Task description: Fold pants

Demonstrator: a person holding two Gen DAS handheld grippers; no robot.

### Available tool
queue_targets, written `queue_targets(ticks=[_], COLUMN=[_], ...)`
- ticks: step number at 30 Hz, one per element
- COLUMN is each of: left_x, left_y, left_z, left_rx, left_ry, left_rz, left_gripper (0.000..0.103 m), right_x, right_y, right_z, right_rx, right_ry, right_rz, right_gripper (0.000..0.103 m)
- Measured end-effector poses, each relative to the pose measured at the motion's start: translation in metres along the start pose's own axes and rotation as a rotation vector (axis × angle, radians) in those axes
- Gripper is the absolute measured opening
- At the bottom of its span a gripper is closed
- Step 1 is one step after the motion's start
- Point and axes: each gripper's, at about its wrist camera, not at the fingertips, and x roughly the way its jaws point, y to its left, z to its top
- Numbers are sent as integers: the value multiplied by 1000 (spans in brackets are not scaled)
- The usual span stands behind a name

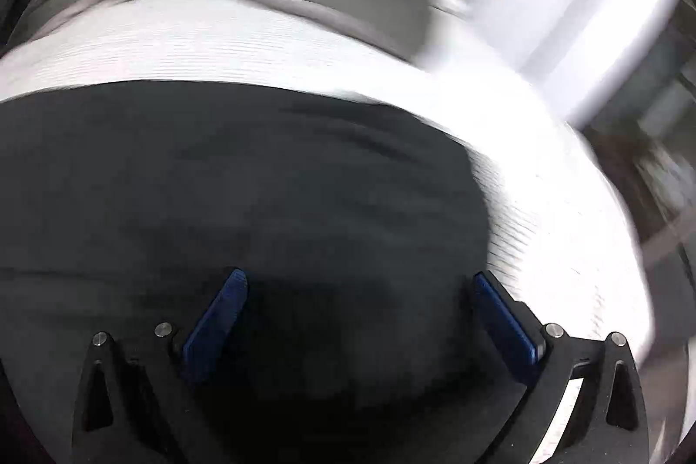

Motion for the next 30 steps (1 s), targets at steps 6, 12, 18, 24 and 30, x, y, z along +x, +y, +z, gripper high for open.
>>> queue_targets(ticks=[6, 12, 18, 24, 30], left_x=[-4, -25, 0, 16, 31], left_y=[31, -24, -104, -106, -34], left_z=[-6, 6, 26, 31, 29], left_rx=[-88, 10, 183, 145, 37], left_ry=[10, -70, -35, -6, -22], left_rz=[19, -78, -57, -46, 157], left_gripper=[103, 102, 102, 103, 103], right_x=[-8, -70, -76, -53, -25], right_y=[-38, 8, 100, 161, 66], right_z=[-19, -1, 24, 15, 7], right_rx=[189, -20, -142, -354, -139], right_ry=[18, -141, -115, -49, 2], right_rz=[122, 89, 386, 339, 31], right_gripper=[103, 103, 103, 103, 103])
